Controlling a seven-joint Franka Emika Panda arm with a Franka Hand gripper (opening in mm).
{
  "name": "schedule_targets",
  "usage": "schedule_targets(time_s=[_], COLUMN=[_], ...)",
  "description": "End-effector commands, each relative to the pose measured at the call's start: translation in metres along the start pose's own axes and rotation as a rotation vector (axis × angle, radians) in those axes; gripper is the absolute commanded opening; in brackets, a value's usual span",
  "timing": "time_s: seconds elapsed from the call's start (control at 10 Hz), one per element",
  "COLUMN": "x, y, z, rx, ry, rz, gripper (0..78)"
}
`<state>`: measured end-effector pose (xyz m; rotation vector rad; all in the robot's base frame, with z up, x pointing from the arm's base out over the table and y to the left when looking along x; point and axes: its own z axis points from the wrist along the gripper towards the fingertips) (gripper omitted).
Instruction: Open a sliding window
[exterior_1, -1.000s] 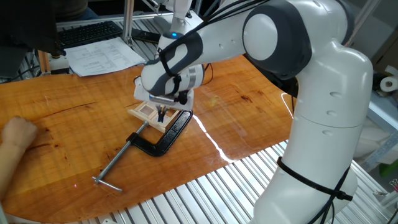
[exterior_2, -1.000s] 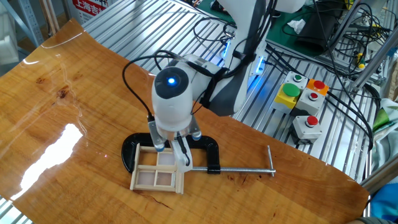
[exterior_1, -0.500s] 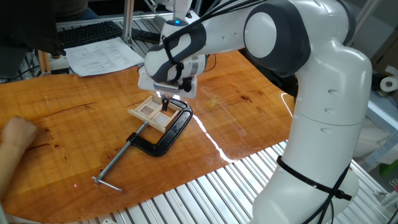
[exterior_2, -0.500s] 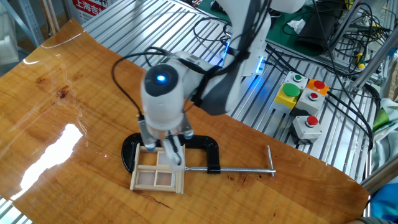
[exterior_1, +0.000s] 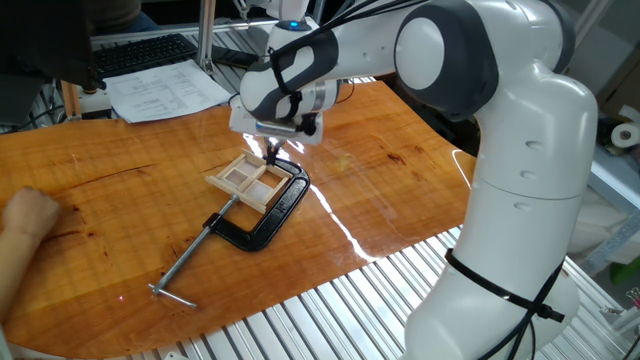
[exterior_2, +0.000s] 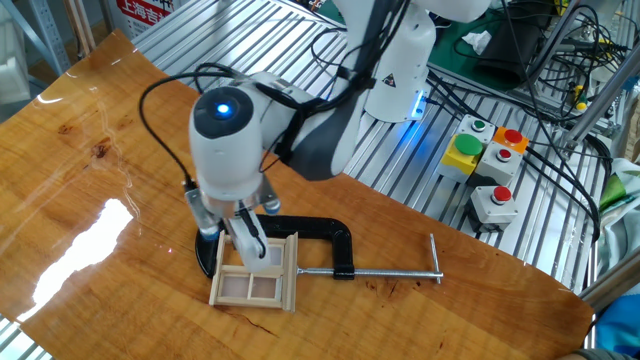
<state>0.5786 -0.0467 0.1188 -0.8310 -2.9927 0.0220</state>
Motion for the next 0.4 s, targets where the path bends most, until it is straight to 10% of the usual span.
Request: schedule_targets(time_s=[0.1, 0.4], x=[-0.0301, -0.0373], y=[-0.0079, -0.0138], z=[-0.0013, -0.0040], rx=[-0.020, -0.019], ry=[-0.036, -0.036], rz=[-0.160, -0.200], gripper=[0.0, 0.0])
